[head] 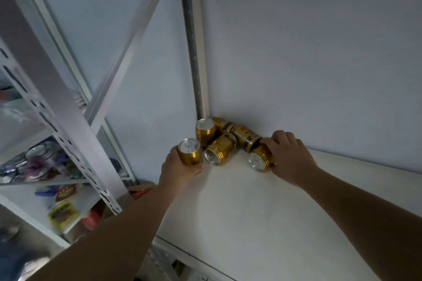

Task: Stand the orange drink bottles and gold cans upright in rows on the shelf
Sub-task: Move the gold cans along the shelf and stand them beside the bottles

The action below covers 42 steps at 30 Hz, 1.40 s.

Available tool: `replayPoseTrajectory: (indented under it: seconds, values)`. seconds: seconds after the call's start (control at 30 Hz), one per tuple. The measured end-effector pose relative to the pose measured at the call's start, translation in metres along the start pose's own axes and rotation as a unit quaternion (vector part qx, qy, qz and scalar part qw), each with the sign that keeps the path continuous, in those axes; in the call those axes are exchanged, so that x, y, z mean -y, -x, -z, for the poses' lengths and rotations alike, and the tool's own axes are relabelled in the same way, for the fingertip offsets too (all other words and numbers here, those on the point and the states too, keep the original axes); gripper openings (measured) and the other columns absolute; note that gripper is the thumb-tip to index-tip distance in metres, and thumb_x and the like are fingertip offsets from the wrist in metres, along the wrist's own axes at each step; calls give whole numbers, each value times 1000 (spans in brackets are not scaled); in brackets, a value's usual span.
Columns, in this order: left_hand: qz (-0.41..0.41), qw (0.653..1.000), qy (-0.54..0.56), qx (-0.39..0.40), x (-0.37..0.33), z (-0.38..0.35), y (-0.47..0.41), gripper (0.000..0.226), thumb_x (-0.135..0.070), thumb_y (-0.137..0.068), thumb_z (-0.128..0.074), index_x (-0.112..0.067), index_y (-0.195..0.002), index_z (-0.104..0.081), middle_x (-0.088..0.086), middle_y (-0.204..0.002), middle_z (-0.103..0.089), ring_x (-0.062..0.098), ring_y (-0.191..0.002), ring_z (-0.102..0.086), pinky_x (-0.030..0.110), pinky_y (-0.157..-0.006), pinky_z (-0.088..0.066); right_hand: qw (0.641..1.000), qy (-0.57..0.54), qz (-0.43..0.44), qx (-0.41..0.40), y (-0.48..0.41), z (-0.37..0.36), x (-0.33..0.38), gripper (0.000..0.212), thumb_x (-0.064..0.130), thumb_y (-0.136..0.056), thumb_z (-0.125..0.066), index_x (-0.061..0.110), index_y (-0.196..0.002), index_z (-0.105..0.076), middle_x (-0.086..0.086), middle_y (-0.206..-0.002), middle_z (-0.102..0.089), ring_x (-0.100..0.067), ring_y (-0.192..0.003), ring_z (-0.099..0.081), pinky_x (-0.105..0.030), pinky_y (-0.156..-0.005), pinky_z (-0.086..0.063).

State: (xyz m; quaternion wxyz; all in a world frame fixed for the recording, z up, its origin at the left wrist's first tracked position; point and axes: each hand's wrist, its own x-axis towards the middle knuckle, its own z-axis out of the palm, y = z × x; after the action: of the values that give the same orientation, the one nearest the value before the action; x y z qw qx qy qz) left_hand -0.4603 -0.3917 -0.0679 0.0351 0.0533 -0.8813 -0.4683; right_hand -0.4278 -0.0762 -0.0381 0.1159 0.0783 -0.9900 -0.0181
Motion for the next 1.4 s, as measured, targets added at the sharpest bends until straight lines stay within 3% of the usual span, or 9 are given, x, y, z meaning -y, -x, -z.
replayPoseTrajectory:
  seconds: [0.27,0.37,0.5,0.7,0.8,0.93,1.03,1.27,1.4]
  values:
    - [-13,1000,-10,-21,4,-4,-1,80,-50,-65,-90,-24,-131,-51,-5,-114,-64,22,-107,-62,36,-85,-50,1000,1,-1,-17,12,-1,-2,64,26,-72,-74,17,-132,-53,-1,-131,-58,-23,-119,-52,-32,-96,-44]
    - [-29,999,-28,-29,4,-2,7,78,-51,-66,-89,-25,-129,-52,-9,-111,-63,22,-107,-62,42,-91,-53,999,-1,-15,-30,21,-2,-5,64,29,-70,-74,14,-129,-55,-4,-127,-59,-26,-114,-53,-34,-94,-45]
    - [-35,998,-33,-34,3,-2,21,74,-51,-67,-89,-29,-127,-51,-13,-109,-61,20,-105,-61,46,-95,-54,989,-94,-91,-70,32,-1,-7,61,31,-70,-78,10,-123,-56,-6,-115,-61,-28,-106,-54,-37,-86,-47]
    - [-50,997,6,-53,-3,-16,54,73,-50,-66,-90,-36,-127,-52,-21,-106,-61,9,-100,-60,26,-79,-48,951,-229,-182,-101,62,-4,-2,62,38,-73,-81,10,-123,-56,-8,-113,-61,-31,-106,-55,-38,-85,-46]
    - [-74,996,15,-49,-12,-28,74,70,-53,-64,-90,-41,-121,-51,-22,-105,-62,6,-96,-60,28,-79,-49,936,-265,-210,-99,87,-1,0,66,42,-73,-81,13,-126,-54,-6,-115,-60,-28,-107,-54,-37,-86,-46]
    - [-106,994,27,-2,-32,-44,105,64,-60,-61,-88,-42,-111,-51,-28,-97,-61,1,-91,-60,25,-73,-46,911,-295,-261,-117,134,14,1,61,46,-73,-80,18,-121,-55,0,-111,-59,-22,-103,-55,-34,-83,-48]
    - [-135,988,49,49,-51,-58,127,64,-60,-62,-87,-40,-113,-56,-23,-100,-65,-1,-92,-61,21,-72,-45,895,-297,-304,-135,173,28,-1,59,48,-73,-79,22,-120,-54,4,-108,-58,-19,-100,-55,-33,-81,-48]
    - [-199,966,36,159,-78,-100,195,56,-67,-55,-84,-43,-96,-53,-24,-89,-64,-8,-81,-58,19,-62,-41,853,-279,-410,-165,274,52,-8,52,54,-71,-78,29,-111,-54,10,-101,-58,-12,-88,-58,-29,-70,-45]
    - [-227,952,31,204,-101,-135,228,59,-59,-60,-89,-40,-103,-54,-23,-90,-64,-4,-83,-60,18,-62,-41,820,-281,-465,-178,324,66,-30,52,54,-69,-78,28,-107,-54,8,-99,-61,-14,-87,-60,-32,-71,-49]
